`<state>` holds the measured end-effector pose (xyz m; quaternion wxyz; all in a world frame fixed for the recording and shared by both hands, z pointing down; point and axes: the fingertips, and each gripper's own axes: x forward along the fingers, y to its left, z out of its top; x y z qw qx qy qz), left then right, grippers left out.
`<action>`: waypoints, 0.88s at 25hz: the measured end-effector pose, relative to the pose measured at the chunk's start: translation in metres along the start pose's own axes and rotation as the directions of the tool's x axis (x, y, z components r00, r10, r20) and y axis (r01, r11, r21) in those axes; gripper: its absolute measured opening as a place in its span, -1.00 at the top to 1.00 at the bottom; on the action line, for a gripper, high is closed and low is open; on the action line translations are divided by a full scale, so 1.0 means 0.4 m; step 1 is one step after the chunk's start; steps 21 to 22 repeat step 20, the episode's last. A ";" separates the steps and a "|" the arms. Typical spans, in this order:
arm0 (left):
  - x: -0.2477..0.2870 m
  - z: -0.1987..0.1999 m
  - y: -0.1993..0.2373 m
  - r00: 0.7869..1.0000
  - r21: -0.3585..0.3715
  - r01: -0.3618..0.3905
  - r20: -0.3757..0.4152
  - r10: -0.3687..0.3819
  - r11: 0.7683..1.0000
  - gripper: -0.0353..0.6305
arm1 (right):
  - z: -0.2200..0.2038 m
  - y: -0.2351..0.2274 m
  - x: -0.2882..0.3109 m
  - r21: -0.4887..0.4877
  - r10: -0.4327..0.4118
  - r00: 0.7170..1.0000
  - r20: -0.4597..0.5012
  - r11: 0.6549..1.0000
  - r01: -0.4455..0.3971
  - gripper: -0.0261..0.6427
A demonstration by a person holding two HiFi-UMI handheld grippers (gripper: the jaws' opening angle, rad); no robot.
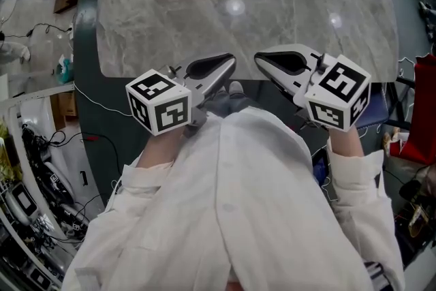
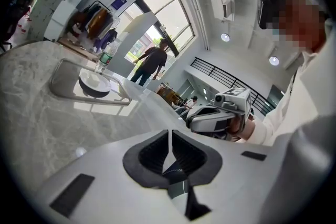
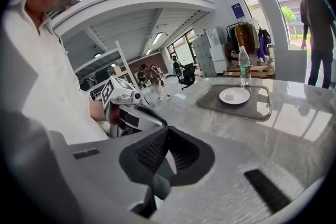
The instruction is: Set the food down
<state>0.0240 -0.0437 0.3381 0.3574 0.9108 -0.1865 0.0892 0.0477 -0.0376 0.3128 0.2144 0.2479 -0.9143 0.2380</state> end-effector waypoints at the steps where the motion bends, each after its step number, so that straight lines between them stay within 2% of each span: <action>1: -0.001 0.003 0.002 1.000 0.001 -0.001 0.001 0.001 1.000 0.80 | 0.001 0.000 0.001 -0.006 0.000 1.000 -0.004 1.000 0.000 0.91; 12: -0.015 0.003 0.009 1.000 0.003 -0.008 0.002 0.008 1.000 0.80 | 0.019 0.014 0.031 -0.045 0.001 1.000 -0.012 0.999 -0.002 0.91; 22: -0.031 0.013 0.009 1.000 0.014 -0.010 0.002 0.010 1.000 0.80 | 0.008 0.037 0.046 -0.038 -0.004 1.000 -0.017 0.999 0.004 0.92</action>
